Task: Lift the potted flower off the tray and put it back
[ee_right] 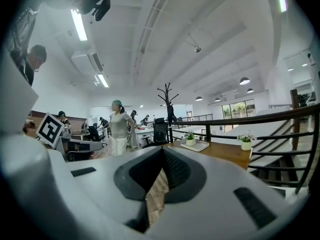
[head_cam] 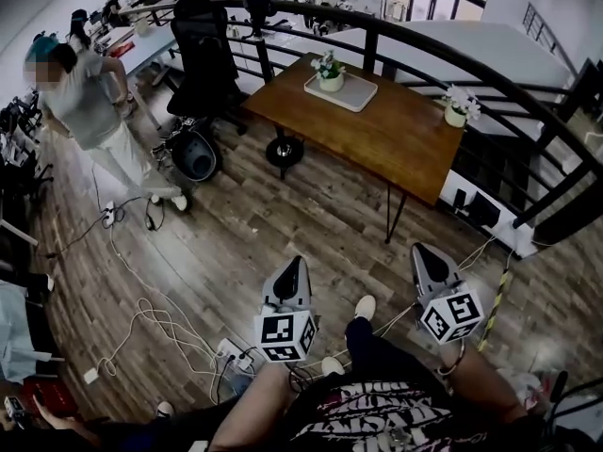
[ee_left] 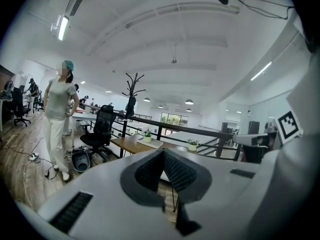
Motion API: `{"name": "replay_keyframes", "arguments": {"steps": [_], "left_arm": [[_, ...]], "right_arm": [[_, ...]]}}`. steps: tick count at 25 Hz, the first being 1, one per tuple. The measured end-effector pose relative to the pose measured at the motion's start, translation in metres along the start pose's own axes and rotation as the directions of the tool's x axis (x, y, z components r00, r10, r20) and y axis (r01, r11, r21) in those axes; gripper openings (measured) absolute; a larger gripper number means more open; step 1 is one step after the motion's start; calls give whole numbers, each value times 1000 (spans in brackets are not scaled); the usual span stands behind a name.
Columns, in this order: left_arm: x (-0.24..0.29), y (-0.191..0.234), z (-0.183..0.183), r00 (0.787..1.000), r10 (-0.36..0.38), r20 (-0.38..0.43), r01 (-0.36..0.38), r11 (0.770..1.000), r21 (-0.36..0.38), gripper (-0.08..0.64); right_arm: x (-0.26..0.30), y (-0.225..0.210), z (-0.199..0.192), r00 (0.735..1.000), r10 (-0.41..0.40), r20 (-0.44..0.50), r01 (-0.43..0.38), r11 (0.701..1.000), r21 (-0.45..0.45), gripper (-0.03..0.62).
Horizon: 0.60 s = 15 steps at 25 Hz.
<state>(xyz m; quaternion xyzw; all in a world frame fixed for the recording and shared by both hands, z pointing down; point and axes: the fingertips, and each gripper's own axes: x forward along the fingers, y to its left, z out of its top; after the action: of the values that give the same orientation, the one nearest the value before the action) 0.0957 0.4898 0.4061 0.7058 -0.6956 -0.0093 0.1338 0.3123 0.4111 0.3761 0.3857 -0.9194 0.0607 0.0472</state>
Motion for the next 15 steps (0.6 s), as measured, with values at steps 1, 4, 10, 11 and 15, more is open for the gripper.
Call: {"name": "replay_keyframes", "arguments": {"steps": [1,4,10,11,15], "left_arm": [[7,3,1,1000,0,-3,0,1000,0,-2],[34,12,5,1000,5,-11,-5,1000,5,-2],[110,34,21,998,50,-23,-50,999,2,-2],[124,37,24,998,56,-25,-56,998,1,-2],[172,39,38,997,76,-21,-76,997,-4,-2]], "right_arm": [[7,-5,-1,1000,0,-2,0,1000,5,-2],[30,-21,-2,1000,11,-10,-11,1000,2,-2],[90,-67,-1,999,37,-35,-38,999,-22,-2],[99,-74,-1,998,41,-41,-42,999,-17,-2],[135,-99,4,996,72,-56,-74,997,-28,-2]]}}
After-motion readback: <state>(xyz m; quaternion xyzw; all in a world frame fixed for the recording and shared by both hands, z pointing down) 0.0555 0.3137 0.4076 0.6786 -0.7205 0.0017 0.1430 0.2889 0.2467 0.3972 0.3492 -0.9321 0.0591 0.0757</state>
